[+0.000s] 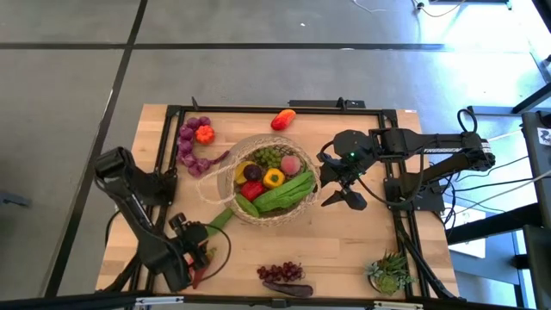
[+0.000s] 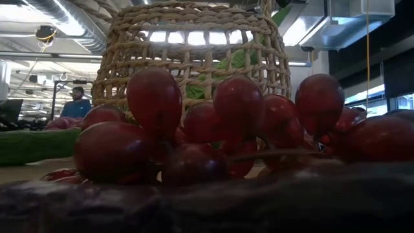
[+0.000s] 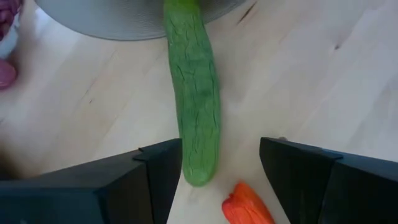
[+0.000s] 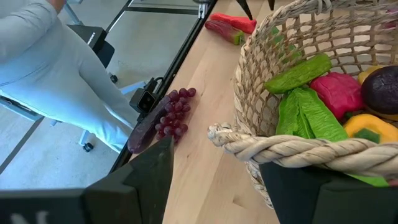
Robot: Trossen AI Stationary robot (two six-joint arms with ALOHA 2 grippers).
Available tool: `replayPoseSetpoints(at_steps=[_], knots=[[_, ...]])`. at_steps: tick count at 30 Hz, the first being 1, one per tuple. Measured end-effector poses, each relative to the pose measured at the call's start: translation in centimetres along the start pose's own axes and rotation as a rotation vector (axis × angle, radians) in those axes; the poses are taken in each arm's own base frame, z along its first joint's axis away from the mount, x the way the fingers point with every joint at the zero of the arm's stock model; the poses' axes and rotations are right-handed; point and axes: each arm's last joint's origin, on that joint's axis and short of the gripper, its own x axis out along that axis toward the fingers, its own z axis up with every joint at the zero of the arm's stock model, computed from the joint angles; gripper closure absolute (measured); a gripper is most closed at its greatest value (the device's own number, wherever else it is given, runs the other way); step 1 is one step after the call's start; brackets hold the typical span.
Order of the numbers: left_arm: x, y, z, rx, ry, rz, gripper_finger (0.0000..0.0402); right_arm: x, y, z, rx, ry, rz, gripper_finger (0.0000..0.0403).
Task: Build produce basket
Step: Put the green cucumber into the brown basket
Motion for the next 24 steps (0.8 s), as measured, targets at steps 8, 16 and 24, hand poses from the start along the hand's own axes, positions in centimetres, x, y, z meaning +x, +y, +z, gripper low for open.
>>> replayPoseSetpoints(at_steps=[8,16,24], knots=[[1.3,-0.5,-0.8,0.038,-0.032,0.061,0.0197,0.0,0.0,0.0,-0.002,0.0,0.0,0.018],[2.0,-0.1,-1.1,0.037,-0.049,0.085,0.0197,0.0,0.0,0.0,0.0,0.0,0.0,0.018],[4.2,1.1,-1.9,0.005,-0.055,0.102,0.0197,0.0,0.0,0.0,-0.001,0.0,0.0,0.018]])
